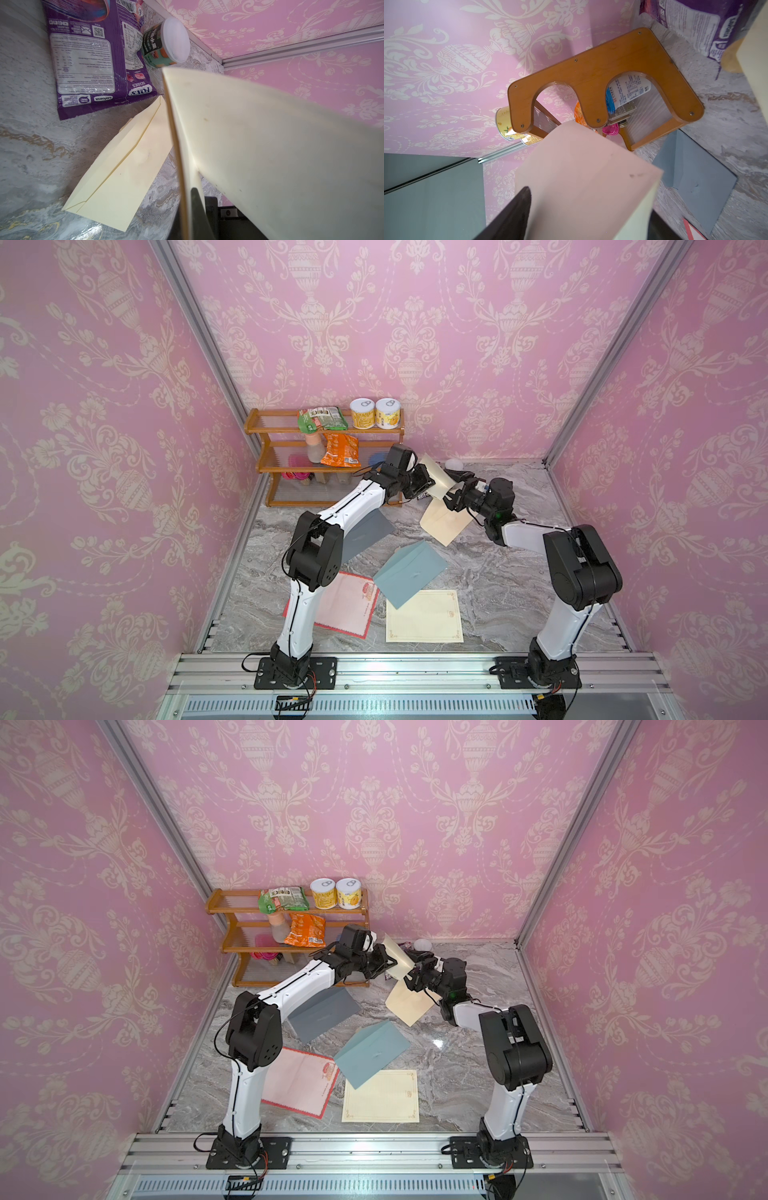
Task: Fold the letter paper in half and place it into the envelope
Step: Fold the letter paper at the center of the board.
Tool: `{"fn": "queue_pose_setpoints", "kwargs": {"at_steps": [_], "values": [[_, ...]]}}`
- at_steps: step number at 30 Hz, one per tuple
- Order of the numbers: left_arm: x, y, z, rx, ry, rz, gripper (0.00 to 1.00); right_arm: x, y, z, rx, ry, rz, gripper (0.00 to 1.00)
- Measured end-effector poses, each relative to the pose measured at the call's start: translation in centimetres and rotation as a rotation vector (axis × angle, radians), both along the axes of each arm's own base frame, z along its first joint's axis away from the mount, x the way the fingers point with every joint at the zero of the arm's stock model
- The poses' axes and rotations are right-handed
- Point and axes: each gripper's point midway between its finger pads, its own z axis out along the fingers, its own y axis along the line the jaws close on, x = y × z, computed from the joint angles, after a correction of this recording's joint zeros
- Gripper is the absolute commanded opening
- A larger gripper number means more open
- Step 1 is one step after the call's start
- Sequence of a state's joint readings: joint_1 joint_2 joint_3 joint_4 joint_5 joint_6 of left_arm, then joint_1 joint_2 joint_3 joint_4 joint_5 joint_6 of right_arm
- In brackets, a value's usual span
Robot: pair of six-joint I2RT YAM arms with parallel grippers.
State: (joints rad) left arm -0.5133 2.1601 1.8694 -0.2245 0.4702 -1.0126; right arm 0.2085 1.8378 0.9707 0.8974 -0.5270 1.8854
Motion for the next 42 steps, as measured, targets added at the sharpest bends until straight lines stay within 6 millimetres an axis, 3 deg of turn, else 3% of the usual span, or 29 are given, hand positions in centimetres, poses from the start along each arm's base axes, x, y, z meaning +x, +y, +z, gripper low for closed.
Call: {"fn": "queue_pose_setpoints", "kwargs": {"at_steps": [6,12,16,21,24,30,33,36,37,42], "values": [[-0.1,0.1,-0.5,0.006,0.010,-0.001,0.00,0.1,0.2,-1.0,-0.003,0.013,0.004,0.44],[-0.1,0.5,-0.5,0.019,0.007,-0.004,0.13,0.0,0.3,-1.3,-0.014,0.012,0.008,0.24],[-0.8,1.9,-0.1,0.050,0.011,-0.009,0.19,-0.3,0.2,-1.9,-0.029,0.017,0.012,0.09],[-2.2,4.4,1.9,0.093,-0.012,-0.014,0.27,-0.6,-0.4,-2.3,-0.030,0.018,0.016,0.00],[-3.6,5.4,2.8,0.123,-0.027,-0.029,0.30,-0.9,-0.1,-1.8,-0.027,-0.003,0.036,0.00],[-4.2,8.1,4.1,0.144,-0.055,0.003,0.31,-0.7,-2.0,-2.7,-0.036,0.017,-0.004,0.00],[-4.1,8.5,3.7,0.153,-0.052,0.005,0.48,-0.8,-2.0,-2.9,-0.037,0.022,-0.004,0.00],[-4.1,8.7,3.4,0.164,-0.053,0.002,0.91,-0.9,-2.0,-3.0,-0.036,0.022,0.000,0.00],[-4.1,8.7,3.3,0.165,-0.052,0.004,0.99,-0.9,-2.0,-3.0,-0.036,0.021,0.000,0.00],[-3.7,9.1,3.3,0.164,-0.057,0.014,0.99,-1.2,-2.1,-2.9,-0.030,0.009,0.015,0.00]]}}
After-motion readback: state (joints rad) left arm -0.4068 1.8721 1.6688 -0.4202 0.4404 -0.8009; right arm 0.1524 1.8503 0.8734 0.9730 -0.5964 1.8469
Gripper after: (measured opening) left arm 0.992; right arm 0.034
